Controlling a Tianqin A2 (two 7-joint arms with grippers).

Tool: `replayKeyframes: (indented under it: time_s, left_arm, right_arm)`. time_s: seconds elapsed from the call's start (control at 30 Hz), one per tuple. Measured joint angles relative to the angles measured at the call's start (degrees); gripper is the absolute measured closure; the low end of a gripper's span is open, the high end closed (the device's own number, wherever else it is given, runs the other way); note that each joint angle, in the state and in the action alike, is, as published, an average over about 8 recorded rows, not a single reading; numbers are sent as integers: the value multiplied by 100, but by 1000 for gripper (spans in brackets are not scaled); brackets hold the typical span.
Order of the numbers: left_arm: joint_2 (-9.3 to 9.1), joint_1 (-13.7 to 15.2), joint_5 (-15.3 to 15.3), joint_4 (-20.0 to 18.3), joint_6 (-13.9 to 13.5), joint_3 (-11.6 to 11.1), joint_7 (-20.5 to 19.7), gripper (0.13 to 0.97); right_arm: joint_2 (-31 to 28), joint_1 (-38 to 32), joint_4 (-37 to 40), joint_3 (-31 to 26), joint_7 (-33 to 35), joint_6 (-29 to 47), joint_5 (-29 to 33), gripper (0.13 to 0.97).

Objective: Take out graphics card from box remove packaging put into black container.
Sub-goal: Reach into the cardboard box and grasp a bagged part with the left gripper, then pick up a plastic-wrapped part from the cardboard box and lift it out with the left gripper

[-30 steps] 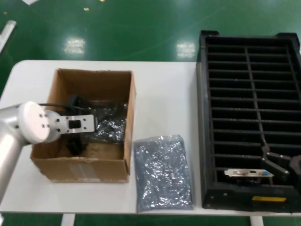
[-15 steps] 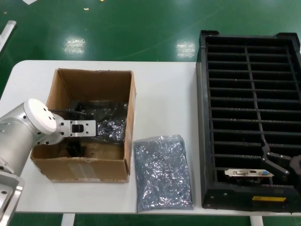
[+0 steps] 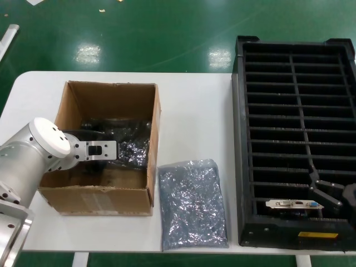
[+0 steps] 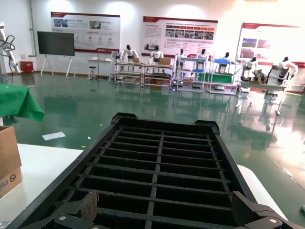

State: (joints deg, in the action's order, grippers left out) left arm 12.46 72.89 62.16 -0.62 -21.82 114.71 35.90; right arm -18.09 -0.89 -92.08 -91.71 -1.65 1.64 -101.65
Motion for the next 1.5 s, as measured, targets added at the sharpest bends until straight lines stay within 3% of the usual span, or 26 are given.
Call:
replayKeyframes:
  time_s: [0.13, 0.4, 0.7, 1.0, 1.5]
  left_arm:
    - [-13, -1, 114, 7, 64, 63, 64, 414]
    - [-25, 8, 314, 6, 172, 157, 177, 630]
    - [8, 45, 565, -9, 172, 164, 455, 806]
    - [45, 96, 820, -28, 163, 108, 826, 916]
    - [71, 186, 1258, -135, 44, -87, 1565, 958]
  right_arm:
    - [0, 0, 0, 0, 0, 0, 0, 129]
    - [0, 0, 0, 0, 0, 0, 0, 129]
    - [0, 0, 0, 0, 0, 0, 0, 129]
    - [0, 0, 0, 0, 0, 0, 0, 129]
    - [0, 0, 0, 0, 0, 0, 0, 129]
